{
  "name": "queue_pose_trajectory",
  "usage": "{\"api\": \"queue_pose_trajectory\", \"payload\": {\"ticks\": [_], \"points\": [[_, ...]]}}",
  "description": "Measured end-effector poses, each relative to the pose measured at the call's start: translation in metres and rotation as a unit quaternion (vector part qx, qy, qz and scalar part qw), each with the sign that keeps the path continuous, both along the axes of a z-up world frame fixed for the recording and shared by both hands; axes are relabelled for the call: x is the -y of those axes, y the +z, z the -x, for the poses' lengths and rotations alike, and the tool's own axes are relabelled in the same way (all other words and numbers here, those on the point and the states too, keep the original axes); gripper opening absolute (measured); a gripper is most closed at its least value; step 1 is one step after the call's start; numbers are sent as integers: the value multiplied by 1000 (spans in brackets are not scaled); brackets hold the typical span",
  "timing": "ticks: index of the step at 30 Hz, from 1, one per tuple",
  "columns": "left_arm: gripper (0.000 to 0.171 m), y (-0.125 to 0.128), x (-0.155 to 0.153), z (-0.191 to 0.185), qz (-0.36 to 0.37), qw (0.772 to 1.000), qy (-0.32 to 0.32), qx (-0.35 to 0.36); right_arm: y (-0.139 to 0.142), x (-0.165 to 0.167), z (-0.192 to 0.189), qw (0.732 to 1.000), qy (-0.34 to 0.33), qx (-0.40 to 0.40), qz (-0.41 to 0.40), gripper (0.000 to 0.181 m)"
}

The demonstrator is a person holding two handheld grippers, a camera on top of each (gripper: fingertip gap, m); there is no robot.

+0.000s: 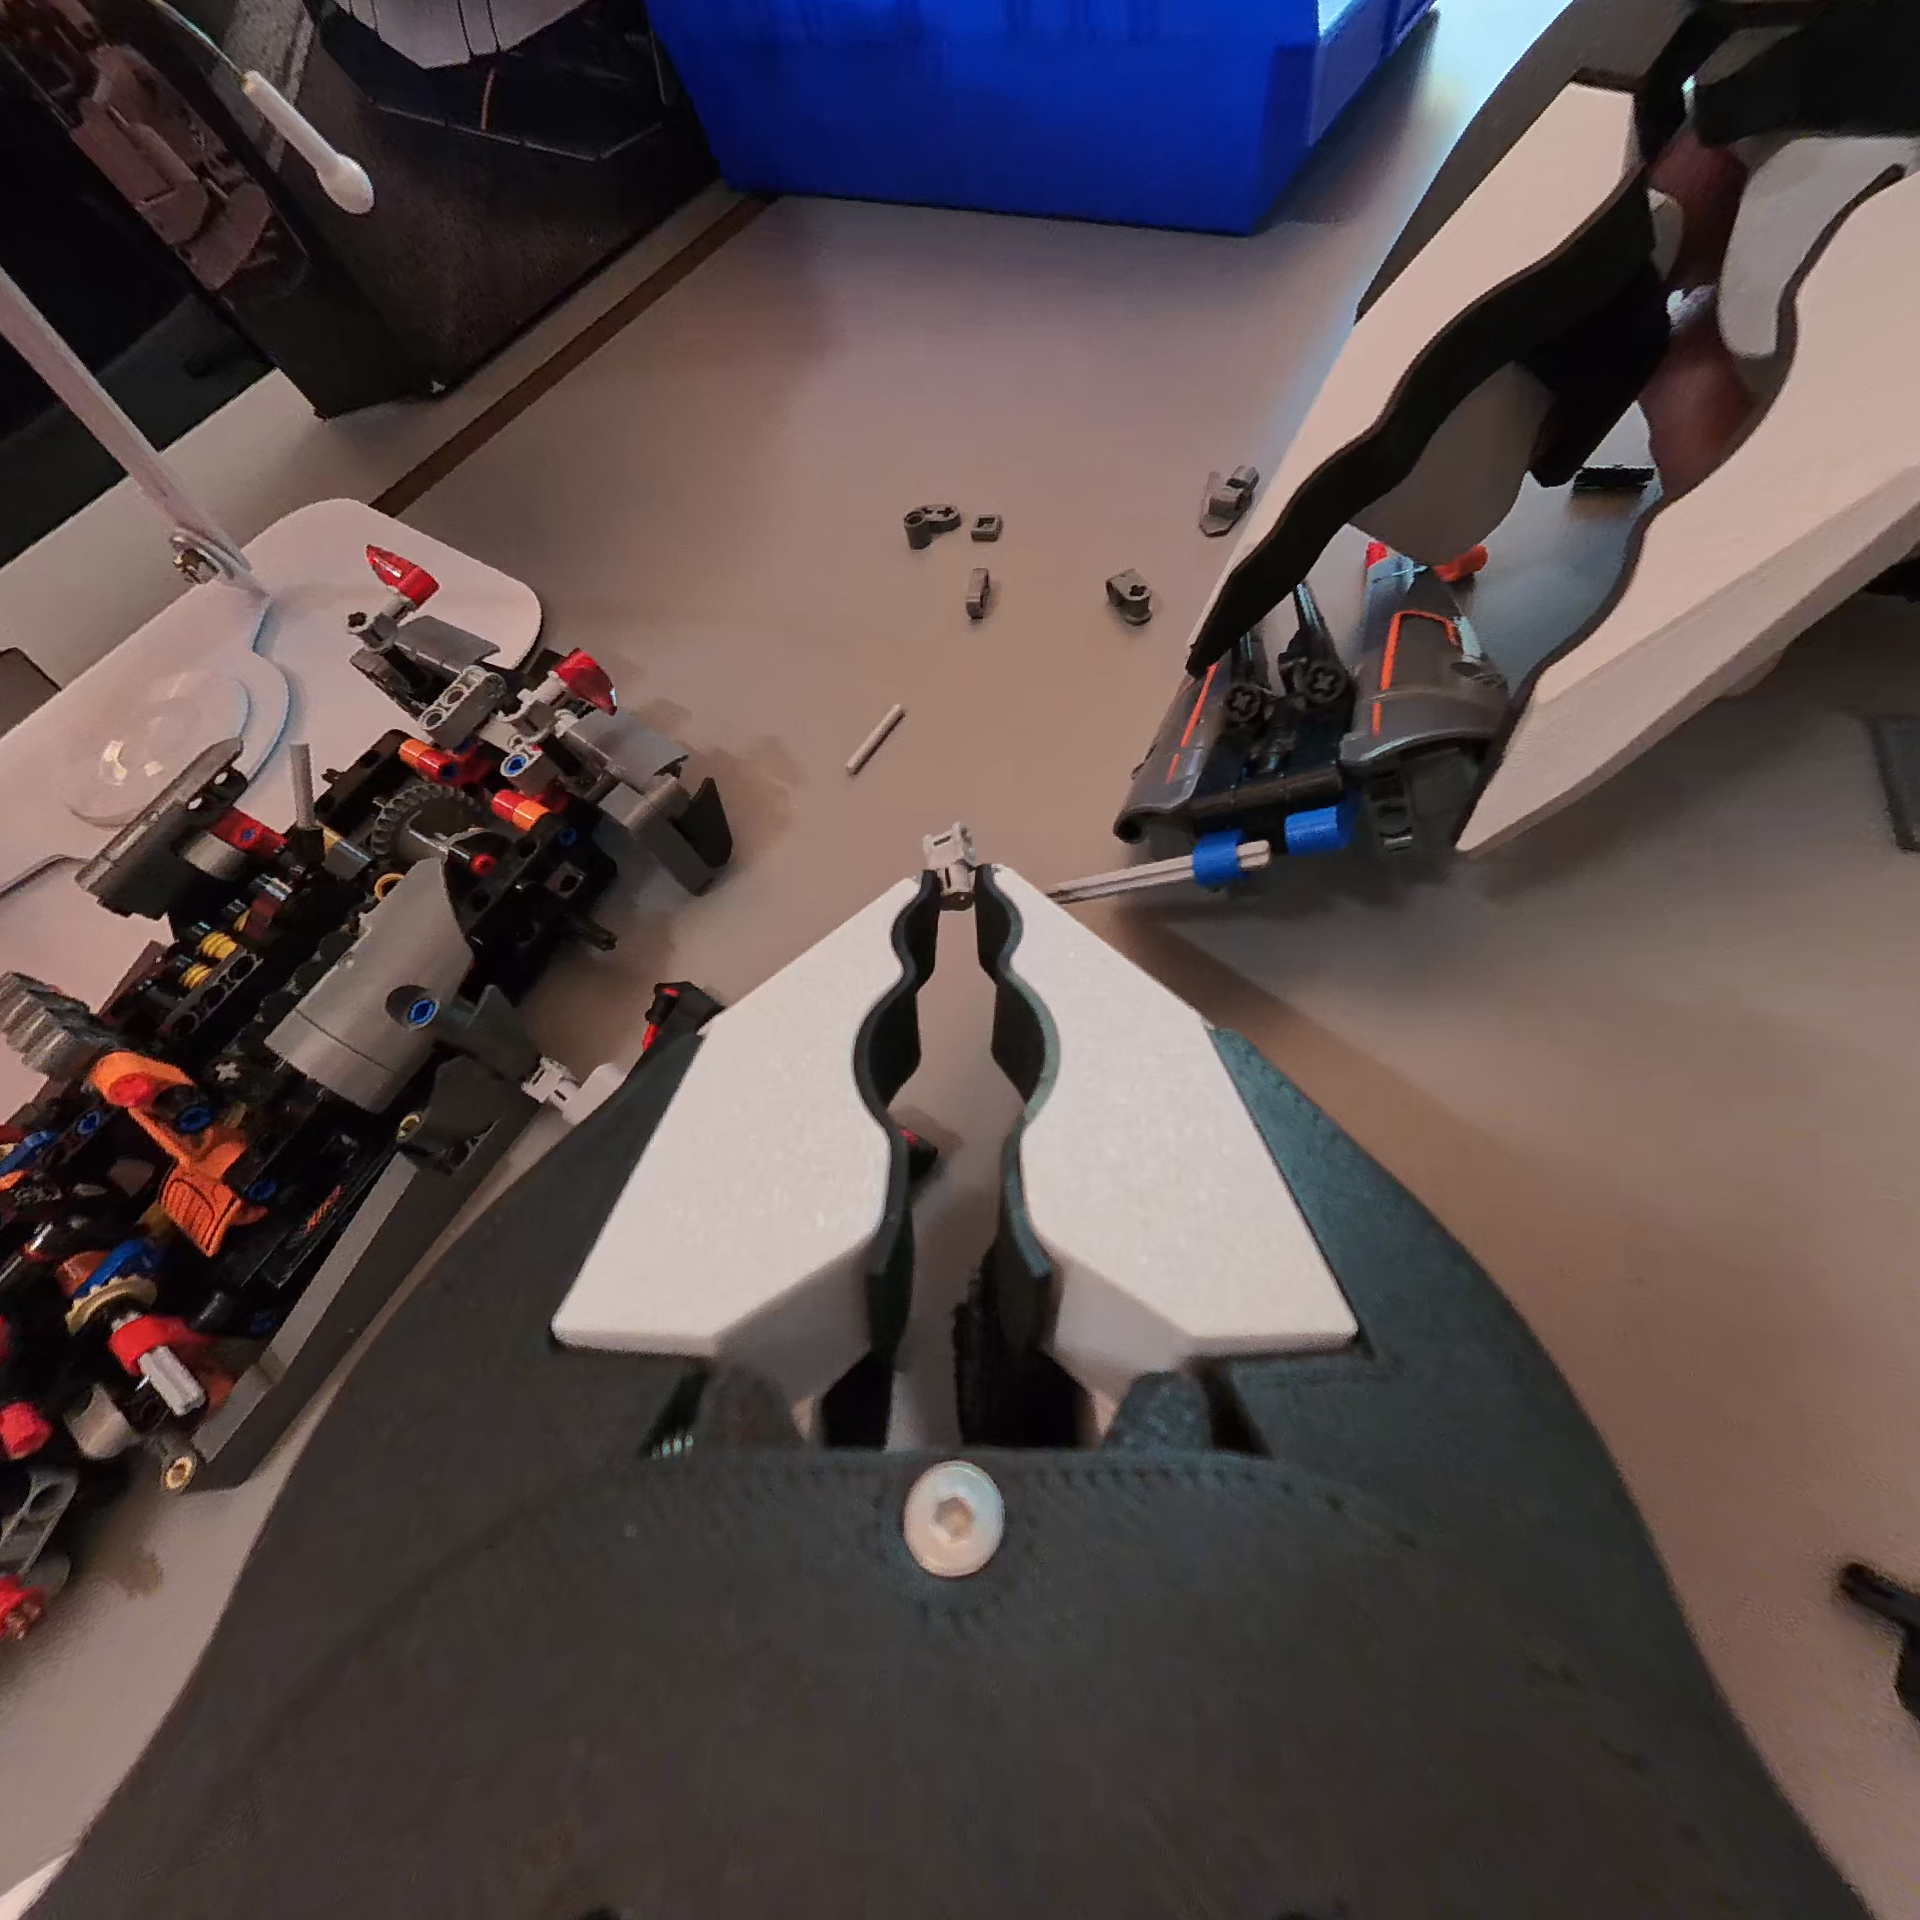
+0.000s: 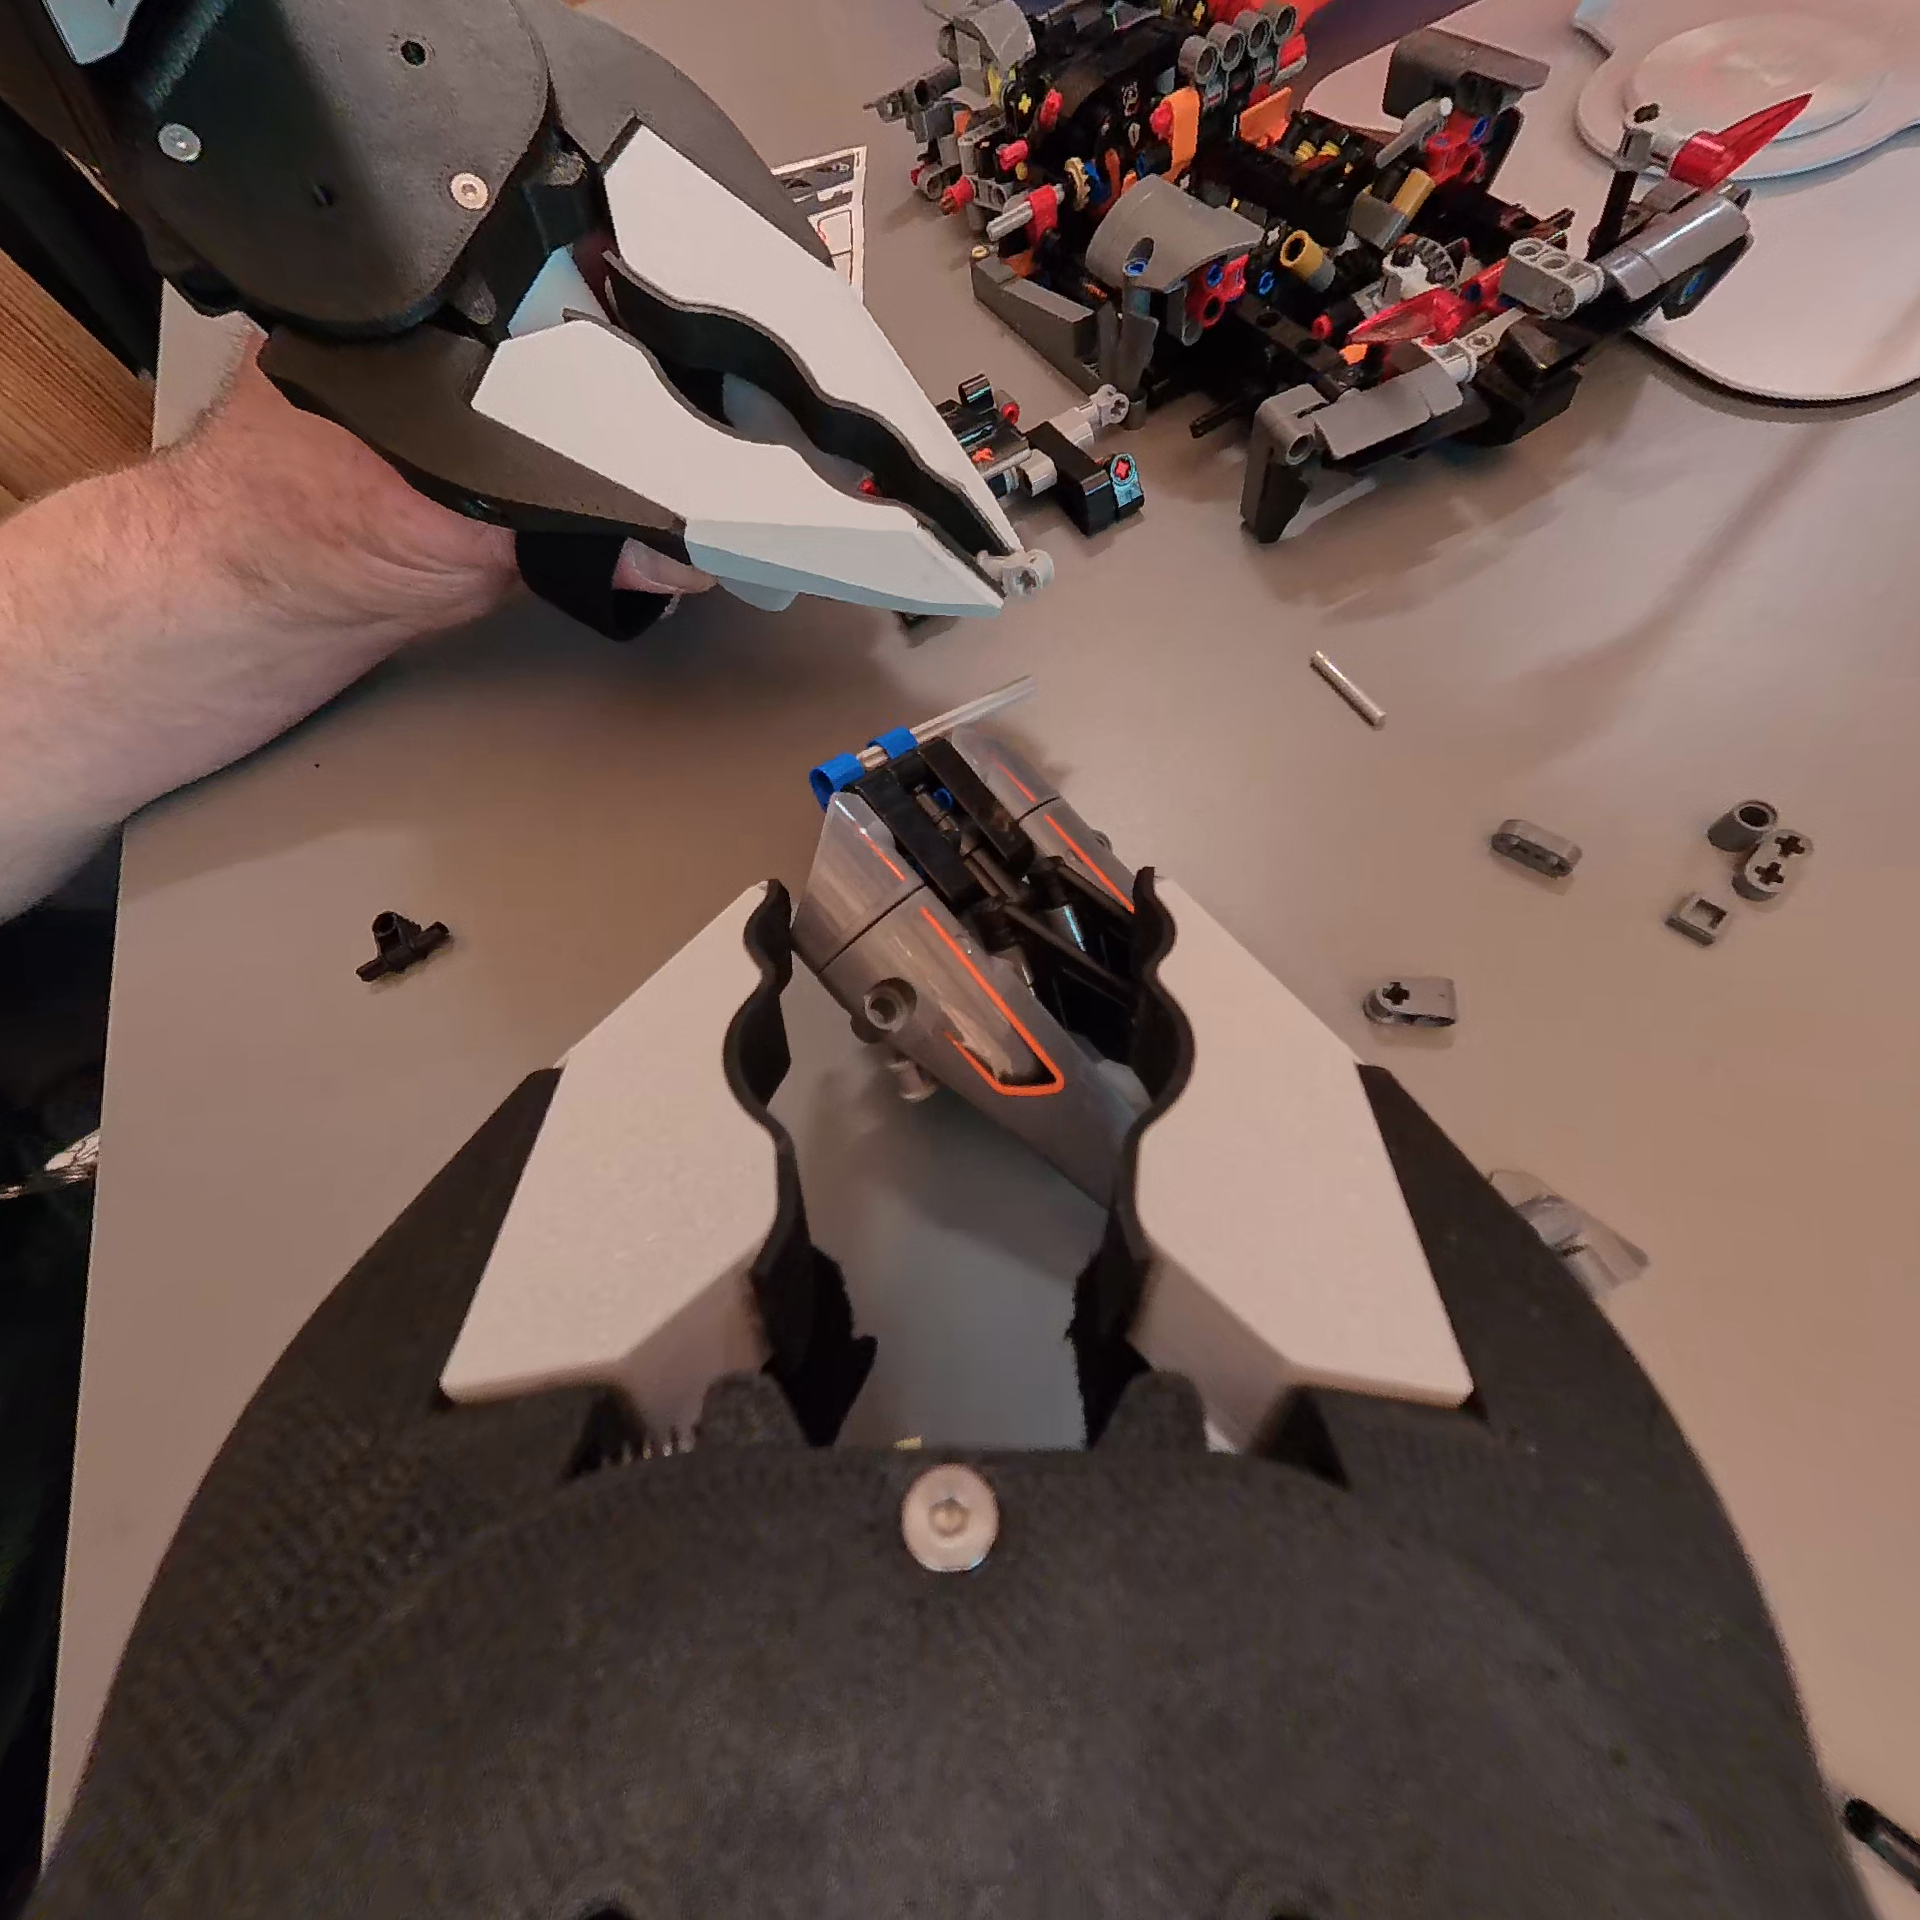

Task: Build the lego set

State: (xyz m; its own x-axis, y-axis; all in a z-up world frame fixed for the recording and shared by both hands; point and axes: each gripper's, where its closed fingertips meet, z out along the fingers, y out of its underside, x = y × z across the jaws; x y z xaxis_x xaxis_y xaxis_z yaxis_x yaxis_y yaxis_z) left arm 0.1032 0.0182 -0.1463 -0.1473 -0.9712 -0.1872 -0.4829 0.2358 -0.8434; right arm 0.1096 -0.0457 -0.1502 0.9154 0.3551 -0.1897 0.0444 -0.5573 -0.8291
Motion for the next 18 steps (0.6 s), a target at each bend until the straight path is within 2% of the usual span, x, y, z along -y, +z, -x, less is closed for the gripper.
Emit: {"api": "queue_pose_trajectory", "payload": {"ticks": [18], "points": [[5, -1, 3, 2, -8, 1000, -7, -4, 0, -1, 0, 1000, 2, 2, -1, 65]]}}
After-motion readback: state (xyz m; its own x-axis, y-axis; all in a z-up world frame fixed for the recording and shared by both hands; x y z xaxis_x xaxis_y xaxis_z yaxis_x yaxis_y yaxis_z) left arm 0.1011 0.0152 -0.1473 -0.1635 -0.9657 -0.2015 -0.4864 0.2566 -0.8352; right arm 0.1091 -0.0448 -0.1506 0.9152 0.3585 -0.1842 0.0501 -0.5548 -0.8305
